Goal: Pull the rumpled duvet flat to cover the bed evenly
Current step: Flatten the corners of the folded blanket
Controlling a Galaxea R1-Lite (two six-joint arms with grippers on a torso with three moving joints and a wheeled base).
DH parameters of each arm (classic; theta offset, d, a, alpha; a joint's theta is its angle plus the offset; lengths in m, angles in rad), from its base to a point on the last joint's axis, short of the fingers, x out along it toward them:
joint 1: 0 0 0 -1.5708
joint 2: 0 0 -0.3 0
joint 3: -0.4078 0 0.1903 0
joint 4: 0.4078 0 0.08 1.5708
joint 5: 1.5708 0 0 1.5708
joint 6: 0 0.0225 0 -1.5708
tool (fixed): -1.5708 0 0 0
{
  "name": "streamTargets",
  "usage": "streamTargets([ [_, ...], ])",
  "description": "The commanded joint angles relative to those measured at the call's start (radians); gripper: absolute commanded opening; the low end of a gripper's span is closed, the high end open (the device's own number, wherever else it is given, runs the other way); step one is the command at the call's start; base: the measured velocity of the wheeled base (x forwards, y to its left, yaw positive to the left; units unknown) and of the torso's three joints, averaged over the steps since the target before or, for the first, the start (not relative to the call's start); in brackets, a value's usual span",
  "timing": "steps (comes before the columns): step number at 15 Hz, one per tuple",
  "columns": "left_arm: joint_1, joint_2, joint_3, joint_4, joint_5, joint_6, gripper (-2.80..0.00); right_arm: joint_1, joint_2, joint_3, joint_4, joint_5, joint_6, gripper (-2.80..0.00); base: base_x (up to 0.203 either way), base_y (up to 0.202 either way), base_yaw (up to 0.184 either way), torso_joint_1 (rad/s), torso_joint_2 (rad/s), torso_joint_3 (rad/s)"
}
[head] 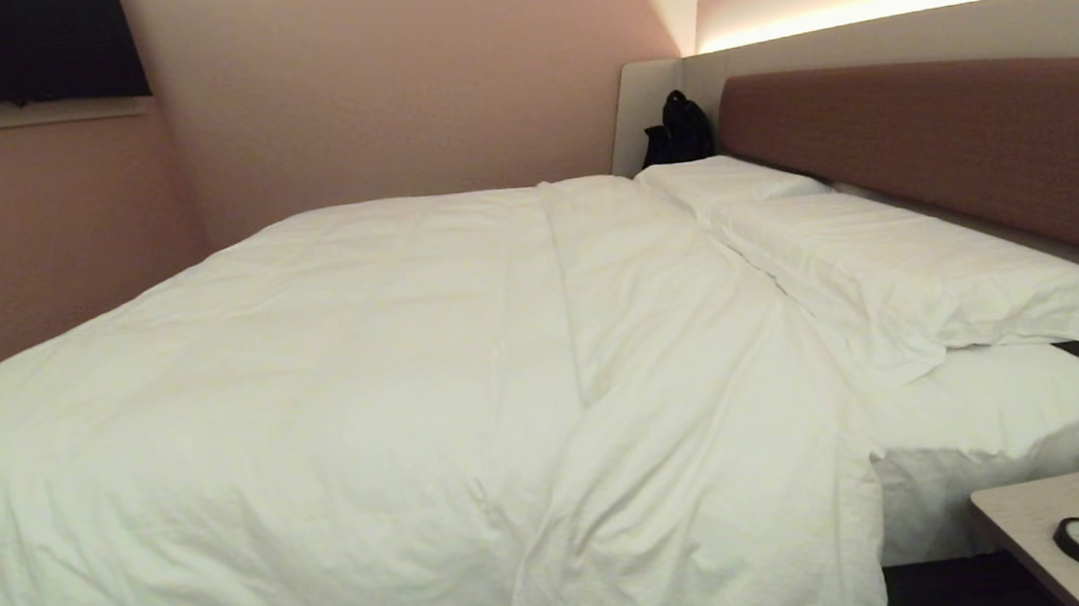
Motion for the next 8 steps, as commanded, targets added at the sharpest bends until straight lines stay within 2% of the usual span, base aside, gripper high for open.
streamTargets([
  [1, 0.0, 0.0, 0.001, 0.001, 0.0, 0.0, -2.8, 0.0, 0.001, 0.0, 0.0, 0.0, -0.001, -2.8, 0.0, 0.0, 0.0, 0.0, 0.0, 0.0],
  [8, 0.0, 0.0, 0.0, 0.001, 0.0, 0.002, -2.8, 0.0, 0.001, 0.0, 0.0, 0.0, -0.001, -2.8, 0.0, 0.0, 0.0, 0.0, 0.0, 0.0],
])
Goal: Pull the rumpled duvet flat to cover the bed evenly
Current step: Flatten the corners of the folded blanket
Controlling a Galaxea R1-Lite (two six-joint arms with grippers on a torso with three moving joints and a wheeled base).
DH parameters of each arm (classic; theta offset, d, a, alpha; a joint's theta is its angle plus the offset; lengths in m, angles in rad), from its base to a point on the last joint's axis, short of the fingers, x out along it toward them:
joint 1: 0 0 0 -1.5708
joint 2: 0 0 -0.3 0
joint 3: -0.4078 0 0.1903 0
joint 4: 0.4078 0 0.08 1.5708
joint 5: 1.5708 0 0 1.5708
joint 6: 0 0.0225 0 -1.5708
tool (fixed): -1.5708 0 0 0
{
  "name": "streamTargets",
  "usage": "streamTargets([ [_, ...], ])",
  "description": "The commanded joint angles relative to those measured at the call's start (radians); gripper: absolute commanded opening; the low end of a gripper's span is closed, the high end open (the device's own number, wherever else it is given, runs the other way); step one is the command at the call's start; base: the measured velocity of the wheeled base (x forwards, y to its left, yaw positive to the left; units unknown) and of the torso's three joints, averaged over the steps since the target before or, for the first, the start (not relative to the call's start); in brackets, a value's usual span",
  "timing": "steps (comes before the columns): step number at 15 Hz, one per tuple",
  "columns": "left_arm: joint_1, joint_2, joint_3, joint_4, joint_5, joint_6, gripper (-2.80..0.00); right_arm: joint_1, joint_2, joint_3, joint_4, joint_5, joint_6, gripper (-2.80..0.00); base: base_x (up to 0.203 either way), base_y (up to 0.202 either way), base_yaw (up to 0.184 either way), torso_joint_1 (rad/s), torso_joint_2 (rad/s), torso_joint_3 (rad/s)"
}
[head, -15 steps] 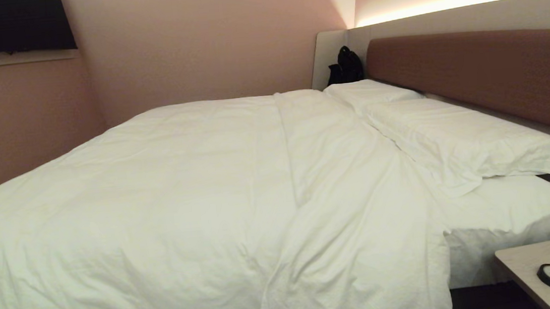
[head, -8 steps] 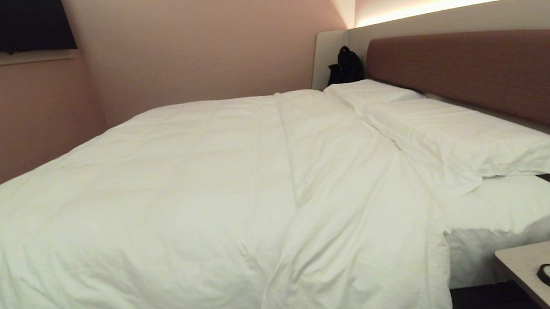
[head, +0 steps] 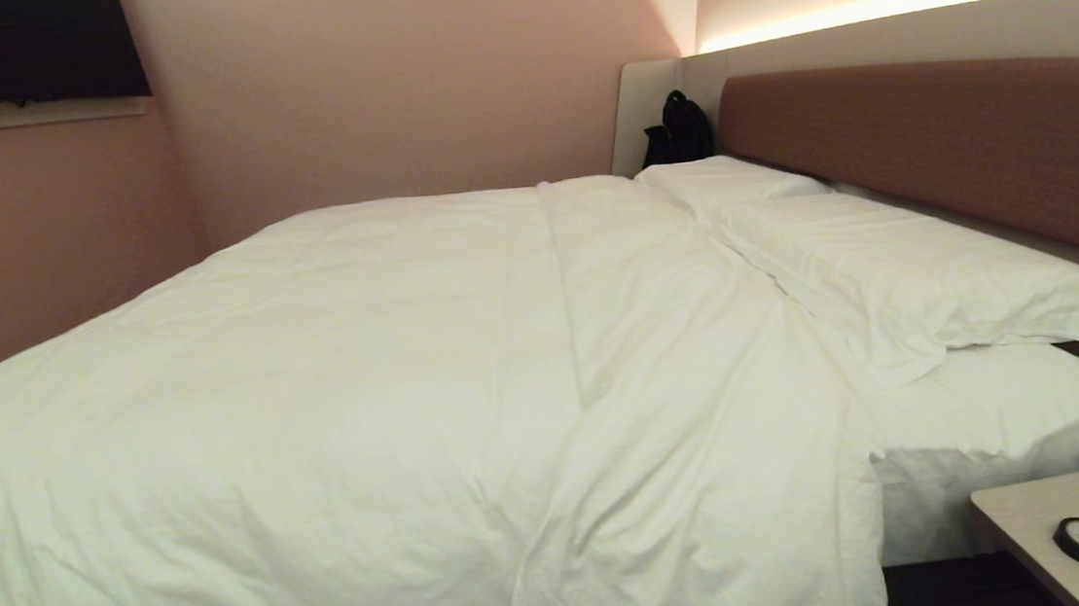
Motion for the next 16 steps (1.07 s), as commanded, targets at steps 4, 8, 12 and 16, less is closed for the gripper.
streamTargets([
  [4, 0.0, 0.0, 0.0, 0.001, 0.0, -0.001, -2.8, 0.0, 0.001, 0.0, 0.0, 0.0, 0.0, -2.8, 0.0, 0.0, 0.0, 0.0, 0.0, 0.0],
  [8, 0.0, 0.0, 0.0, 0.001, 0.0, 0.001, -2.8, 0.0, 0.001, 0.0, 0.0, 0.0, 0.001, -2.8, 0.0, 0.0, 0.0, 0.0, 0.0, 0.0],
  [12, 0.0, 0.0, 0.0, 0.001, 0.002, 0.002, -2.8, 0.0, 0.001, 0.0, 0.0, 0.0, -0.001, -2.8, 0.0, 0.0, 0.0, 0.0, 0.0, 0.0],
  [16, 0.0, 0.0, -0.001, 0.001, 0.0, 0.002, -2.8, 0.0, 0.001, 0.0, 0.0, 0.0, -0.001, -2.8, 0.0, 0.0, 0.0, 0.0, 0.0, 0.0],
])
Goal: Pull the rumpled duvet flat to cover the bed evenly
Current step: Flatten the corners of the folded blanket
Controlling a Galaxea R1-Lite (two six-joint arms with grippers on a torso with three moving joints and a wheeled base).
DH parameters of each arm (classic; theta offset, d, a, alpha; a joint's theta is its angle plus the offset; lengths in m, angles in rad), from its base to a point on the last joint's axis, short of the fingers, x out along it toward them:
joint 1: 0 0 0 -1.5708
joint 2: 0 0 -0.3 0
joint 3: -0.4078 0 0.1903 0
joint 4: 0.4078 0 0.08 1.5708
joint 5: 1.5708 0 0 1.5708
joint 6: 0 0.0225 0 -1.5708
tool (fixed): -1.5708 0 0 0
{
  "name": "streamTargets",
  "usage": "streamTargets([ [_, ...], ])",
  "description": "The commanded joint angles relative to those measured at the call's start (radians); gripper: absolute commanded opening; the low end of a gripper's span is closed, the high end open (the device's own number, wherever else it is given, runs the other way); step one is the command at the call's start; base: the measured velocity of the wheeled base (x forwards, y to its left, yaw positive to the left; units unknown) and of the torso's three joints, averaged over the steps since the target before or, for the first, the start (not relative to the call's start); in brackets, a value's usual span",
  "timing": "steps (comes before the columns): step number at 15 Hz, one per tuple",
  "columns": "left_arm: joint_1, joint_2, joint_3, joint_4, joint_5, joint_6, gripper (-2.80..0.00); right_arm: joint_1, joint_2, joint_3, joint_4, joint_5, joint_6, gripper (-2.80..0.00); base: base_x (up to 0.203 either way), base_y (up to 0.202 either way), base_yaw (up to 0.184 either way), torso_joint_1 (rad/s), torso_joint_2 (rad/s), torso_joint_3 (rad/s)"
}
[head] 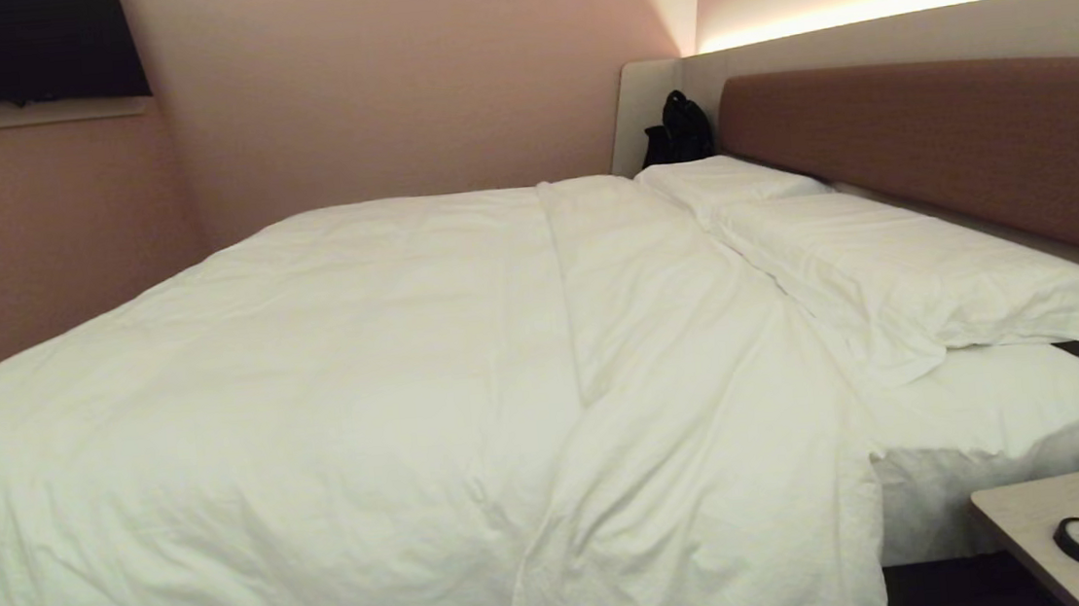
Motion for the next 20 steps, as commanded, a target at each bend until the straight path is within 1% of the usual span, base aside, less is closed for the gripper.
streamTargets([
  [1, 0.0, 0.0, -0.002, 0.001, 0.001, 0.0, -2.8, 0.0, 0.001, 0.0, 0.0, 0.0, -0.002, -2.8, 0.0, 0.0, 0.0, 0.0, 0.0, 0.0],
  [20, 0.0, 0.0, -0.002, 0.001, 0.0, 0.001, -2.8, 0.0, 0.001, 0.0, -0.002, -0.003, -0.008, -2.8, 0.0, 0.0, 0.0, 0.0, 0.0, 0.0],
])
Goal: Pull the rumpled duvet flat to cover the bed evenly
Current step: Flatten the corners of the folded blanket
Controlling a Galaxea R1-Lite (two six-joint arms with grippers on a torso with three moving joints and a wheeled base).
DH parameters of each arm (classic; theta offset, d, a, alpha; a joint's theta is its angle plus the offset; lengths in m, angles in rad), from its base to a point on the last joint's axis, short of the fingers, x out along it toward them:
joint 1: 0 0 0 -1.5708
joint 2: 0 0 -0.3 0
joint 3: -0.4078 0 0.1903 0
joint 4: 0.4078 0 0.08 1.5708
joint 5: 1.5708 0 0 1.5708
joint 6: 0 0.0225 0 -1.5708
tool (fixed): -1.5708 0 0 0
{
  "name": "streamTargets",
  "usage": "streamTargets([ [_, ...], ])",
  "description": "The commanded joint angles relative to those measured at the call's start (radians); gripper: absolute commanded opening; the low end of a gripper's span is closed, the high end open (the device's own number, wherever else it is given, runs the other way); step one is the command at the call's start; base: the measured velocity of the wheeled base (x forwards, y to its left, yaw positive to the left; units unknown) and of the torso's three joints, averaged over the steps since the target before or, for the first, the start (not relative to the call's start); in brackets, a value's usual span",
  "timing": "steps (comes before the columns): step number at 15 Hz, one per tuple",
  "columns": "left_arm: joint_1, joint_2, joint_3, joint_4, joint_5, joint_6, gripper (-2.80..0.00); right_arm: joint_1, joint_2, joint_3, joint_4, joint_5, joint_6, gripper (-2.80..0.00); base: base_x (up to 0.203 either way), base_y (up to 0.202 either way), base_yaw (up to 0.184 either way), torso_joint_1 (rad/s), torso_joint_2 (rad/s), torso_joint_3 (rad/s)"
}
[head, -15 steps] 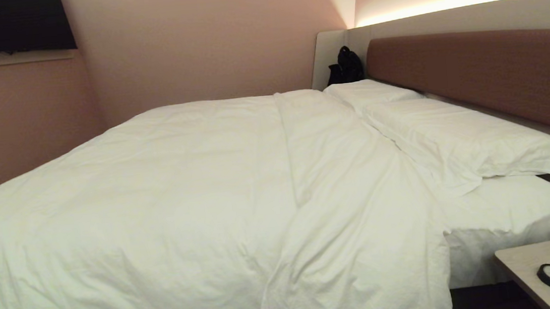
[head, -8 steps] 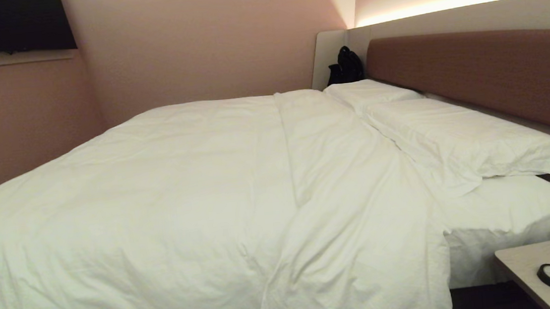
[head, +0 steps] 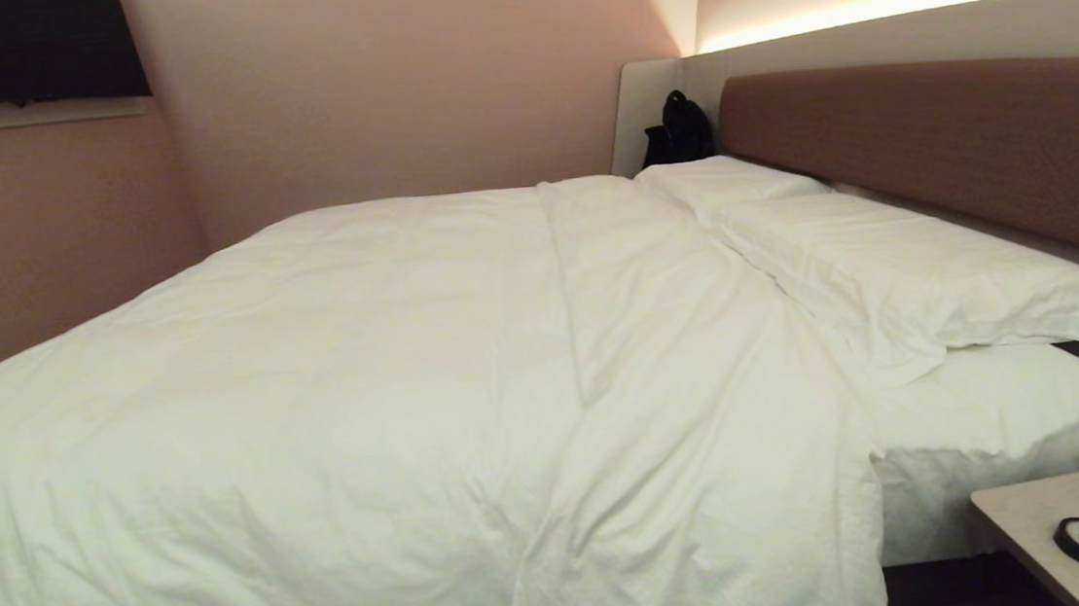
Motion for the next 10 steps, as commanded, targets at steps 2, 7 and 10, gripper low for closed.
streamTargets([
  [2, 0.0, 0.0, 0.0, 0.001, 0.0, 0.0, -2.8, 0.0, 0.001, -0.006, 0.004, -0.003, -0.007, -2.8, 0.0, 0.0, 0.0, 0.0, 0.0, 0.0],
  [7, 0.0, 0.0, 0.0, 0.001, -0.002, 0.0, -2.8, 0.0, 0.001, -0.149, 0.077, -0.001, -0.007, -2.8, 0.0, 0.0, 0.0, 0.0, 0.0, 0.0],
  [10, 0.0, 0.0, 0.0, 0.001, -0.002, 0.0, -2.8, 0.0, 0.004, -0.21, 0.137, 0.007, -0.007, -2.8, 0.0, 0.0, 0.0, 0.0, 0.0, 0.0],
])
